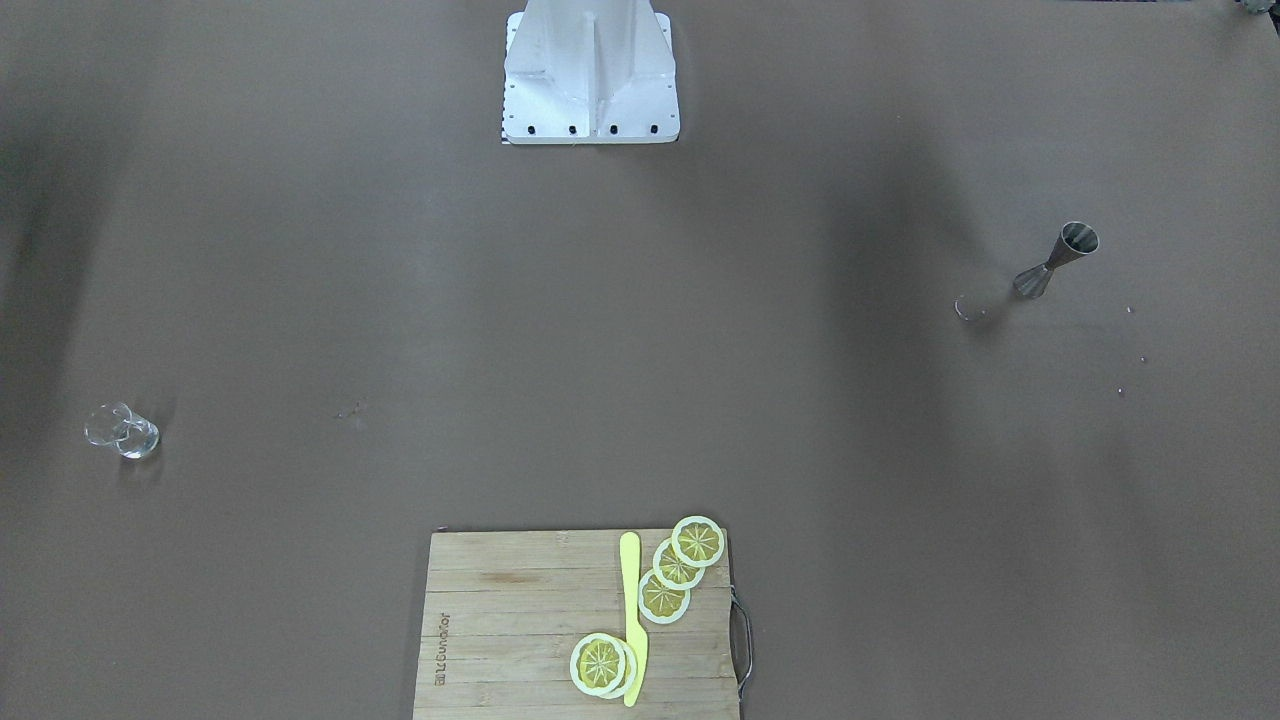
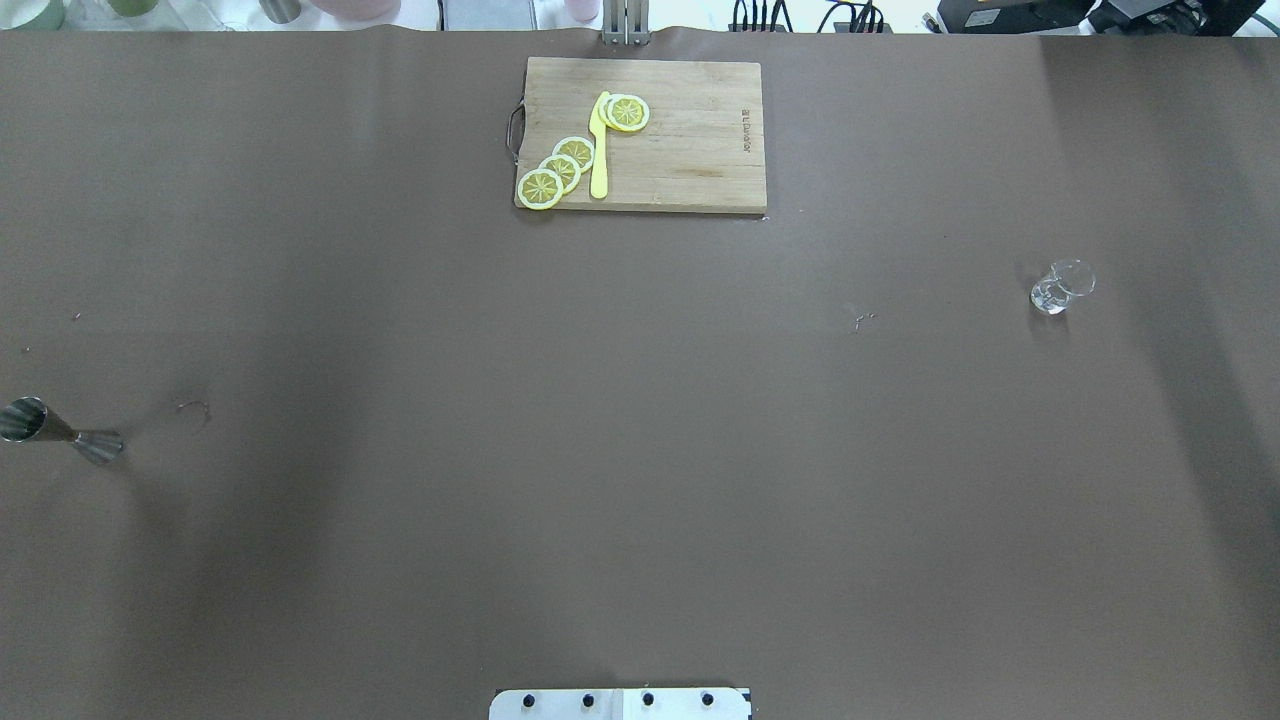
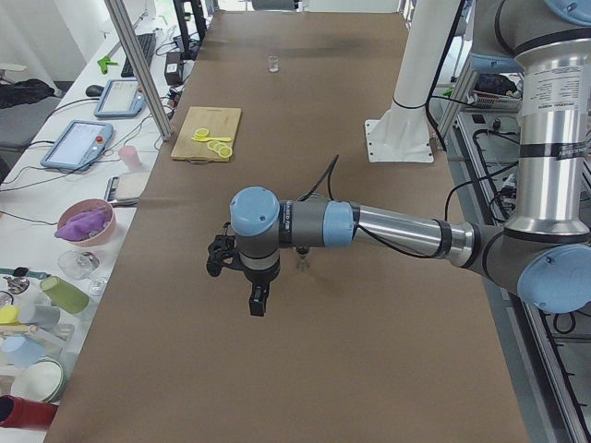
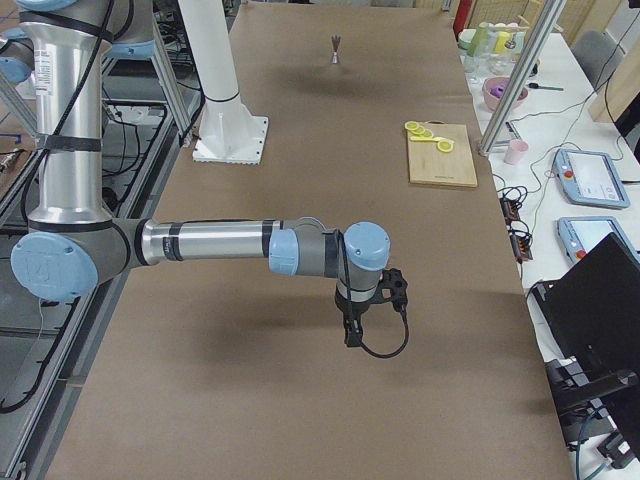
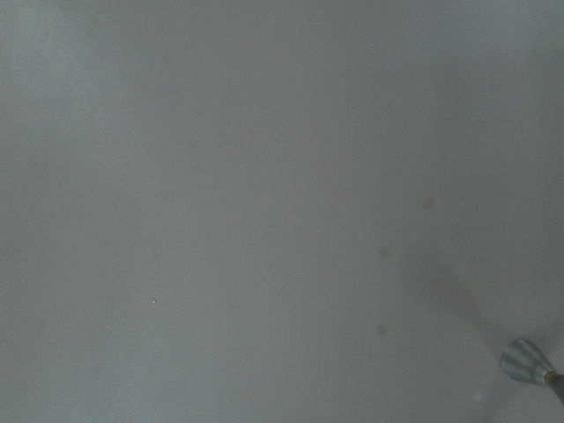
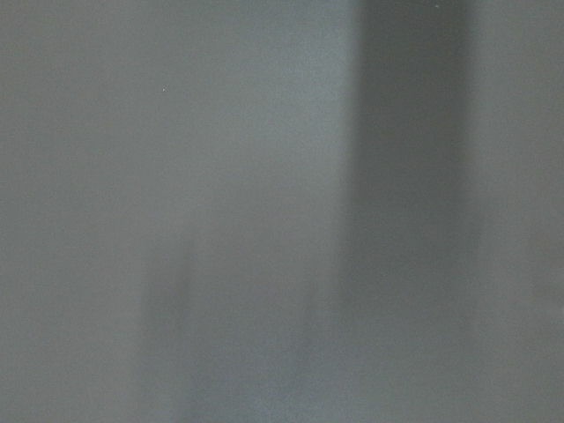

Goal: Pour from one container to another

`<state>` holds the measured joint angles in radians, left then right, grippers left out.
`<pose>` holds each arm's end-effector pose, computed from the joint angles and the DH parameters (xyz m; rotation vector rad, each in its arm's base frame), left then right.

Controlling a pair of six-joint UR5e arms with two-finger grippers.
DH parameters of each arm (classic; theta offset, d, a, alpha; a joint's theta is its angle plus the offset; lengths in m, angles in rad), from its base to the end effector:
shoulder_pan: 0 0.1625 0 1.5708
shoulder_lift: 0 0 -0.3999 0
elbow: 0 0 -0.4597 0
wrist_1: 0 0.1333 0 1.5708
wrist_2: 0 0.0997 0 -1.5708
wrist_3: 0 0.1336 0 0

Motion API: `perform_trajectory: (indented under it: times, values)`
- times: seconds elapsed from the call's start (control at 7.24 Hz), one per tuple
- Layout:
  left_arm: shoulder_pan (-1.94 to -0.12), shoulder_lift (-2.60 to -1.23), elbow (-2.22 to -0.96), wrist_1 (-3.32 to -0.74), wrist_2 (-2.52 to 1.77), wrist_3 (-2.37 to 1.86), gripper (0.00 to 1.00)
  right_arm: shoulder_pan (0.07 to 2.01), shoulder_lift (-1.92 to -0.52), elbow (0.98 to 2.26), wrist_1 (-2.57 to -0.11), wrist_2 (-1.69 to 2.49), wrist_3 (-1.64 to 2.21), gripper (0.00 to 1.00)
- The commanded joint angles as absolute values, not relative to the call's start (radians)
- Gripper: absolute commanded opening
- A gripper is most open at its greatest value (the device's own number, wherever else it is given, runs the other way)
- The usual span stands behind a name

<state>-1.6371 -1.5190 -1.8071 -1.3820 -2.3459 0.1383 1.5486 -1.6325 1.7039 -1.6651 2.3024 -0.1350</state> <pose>-0.0749 -0.5267 0.5734 0.0751 0.7716 0.0667 0.0322 -0.5321 0.6305 0.0194 -0.7323 -0.1417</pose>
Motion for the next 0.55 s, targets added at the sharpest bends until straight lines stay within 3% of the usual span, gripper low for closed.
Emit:
perform_trajectory:
  times: [0.0,0.41]
  values:
    - [-1.637,-1.519,-1.807,-1.384,-2.344,0.138,0.98,1.549,-1.632,1.703,-1.660,2.303,-0.135,1.00]
    - [-1.638,-1.532,-1.821,-1.385,-2.344,0.137,0.98,1.549,-1.634,1.700,-1.660,2.303,-0.135,1.00]
